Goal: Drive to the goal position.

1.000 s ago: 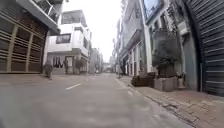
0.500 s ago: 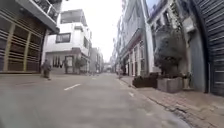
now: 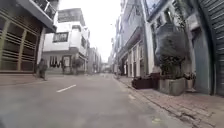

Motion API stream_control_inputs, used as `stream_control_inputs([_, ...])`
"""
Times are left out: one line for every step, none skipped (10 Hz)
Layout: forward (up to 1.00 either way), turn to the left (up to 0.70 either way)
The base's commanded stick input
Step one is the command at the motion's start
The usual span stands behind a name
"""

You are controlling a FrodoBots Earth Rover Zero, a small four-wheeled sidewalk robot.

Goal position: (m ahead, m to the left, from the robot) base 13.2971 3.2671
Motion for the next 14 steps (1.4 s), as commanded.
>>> stream_control_inputs([0.49, 0.00])
stream_control_inputs([0.49, 0.00])
stream_control_inputs([0.49, 0.00])
stream_control_inputs([0.49, 0.00])
stream_control_inputs([0.49, 0.00])
stream_control_inputs([0.49, 0.00])
stream_control_inputs([0.49, 0.00])
stream_control_inputs([0.49, 0.00])
stream_control_inputs([0.49, 0.00])
stream_control_inputs([0.49, 0.00])
stream_control_inputs([0.49, 0.00])
stream_control_inputs([0.49, 0.00])
stream_control_inputs([0.49, 0.00])
stream_control_inputs([0.49, -0.49])
